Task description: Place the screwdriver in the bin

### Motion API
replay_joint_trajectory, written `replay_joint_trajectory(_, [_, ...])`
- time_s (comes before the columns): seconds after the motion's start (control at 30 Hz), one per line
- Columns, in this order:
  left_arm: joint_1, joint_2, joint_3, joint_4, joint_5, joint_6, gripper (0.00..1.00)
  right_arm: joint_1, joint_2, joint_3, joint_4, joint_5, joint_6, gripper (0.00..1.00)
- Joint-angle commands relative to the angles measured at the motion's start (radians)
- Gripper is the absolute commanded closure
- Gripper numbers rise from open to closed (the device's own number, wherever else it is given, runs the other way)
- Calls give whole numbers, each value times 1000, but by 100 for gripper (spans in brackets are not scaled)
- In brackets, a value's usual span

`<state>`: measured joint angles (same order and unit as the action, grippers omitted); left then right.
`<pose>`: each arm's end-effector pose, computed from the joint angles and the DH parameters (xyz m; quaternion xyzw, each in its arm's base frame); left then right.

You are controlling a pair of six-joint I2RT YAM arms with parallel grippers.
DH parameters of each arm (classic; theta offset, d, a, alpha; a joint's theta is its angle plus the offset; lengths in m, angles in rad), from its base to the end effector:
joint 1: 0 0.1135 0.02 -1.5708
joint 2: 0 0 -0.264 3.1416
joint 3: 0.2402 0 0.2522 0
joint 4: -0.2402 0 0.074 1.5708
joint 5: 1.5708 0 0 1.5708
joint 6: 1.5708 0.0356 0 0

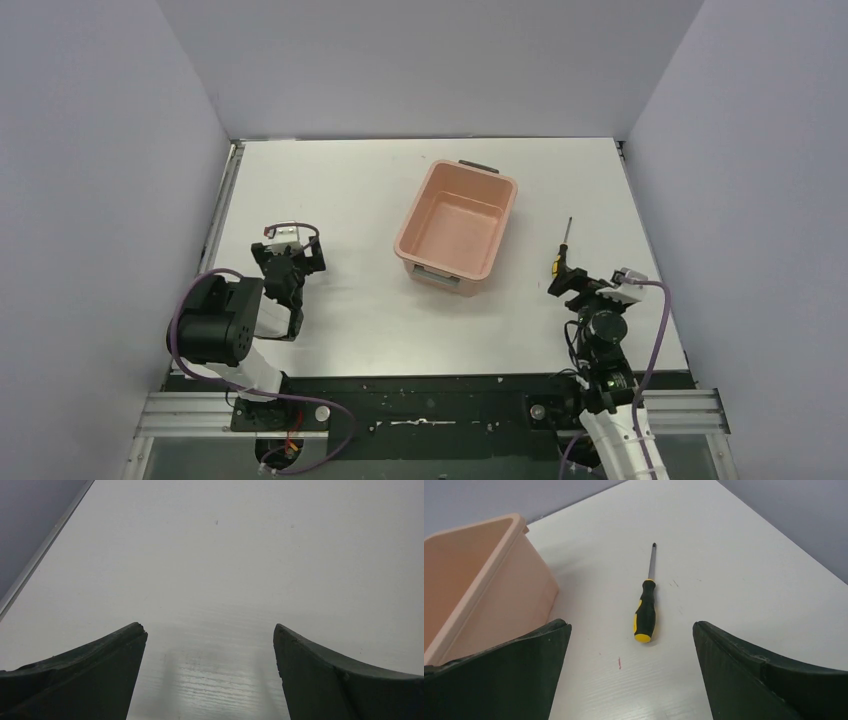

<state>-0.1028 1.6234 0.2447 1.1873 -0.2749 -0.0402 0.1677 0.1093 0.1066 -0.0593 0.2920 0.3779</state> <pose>0.2455 -0.0156 0.1275 -0.0632 0.7665 0.0604 0.6362 0.1107 0.0084 0.1949 0.1747 0.7065 0.0805 0.6811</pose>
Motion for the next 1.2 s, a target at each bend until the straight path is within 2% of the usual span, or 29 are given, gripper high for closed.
replay_joint_trajectory(0.0, [5, -12, 5, 31, 19, 8, 3, 1, 127, 92, 74, 51, 6, 0])
replay_joint_trajectory(0.1, [4, -13, 4, 30, 18, 7, 3, 0, 321, 268, 52, 94, -7, 0])
replay_joint_trajectory(0.23, [4, -13, 5, 30, 18, 7, 3, -32, 708, 666, -243, 204, 15, 0])
replay_joint_trajectory(0.3, [4, -13, 5, 31, 18, 8, 3, -83, 891, 872, -386, 136, -1, 0])
replay_joint_trajectory(0.4, [5, -13, 5, 30, 18, 7, 3, -162, 1123, 1094, -531, -97, -51, 0])
replay_joint_trajectory(0.5, [5, -13, 4, 30, 19, 8, 3, -203, 1279, 1191, -584, -213, -87, 0])
replay_joint_trajectory(0.63, [5, -12, 5, 31, 18, 7, 3, -213, 1437, 1175, -565, -267, -100, 5])
replay_joint_trajectory(0.77, [5, -13, 4, 31, 18, 8, 3, -218, 1595, 1135, -514, -340, -106, 17])
replay_joint_trajectory(0.87, [5, -13, 5, 31, 19, 7, 3, -220, 1684, 1111, -472, -337, -106, 24])
replay_joint_trajectory(0.97, [5, -13, 4, 31, 19, 7, 3, -220, 1743, 1095, -458, -314, -112, 37])
replay_joint_trajectory(1.07, [5, -13, 4, 30, 19, 7, 3, -226, 1773, 1086, -453, -298, -115, 61])
replay_joint_trajectory(1.17, [5, -13, 5, 31, 19, 8, 3, -229, 1769, 1103, -485, -304, -124, 95])
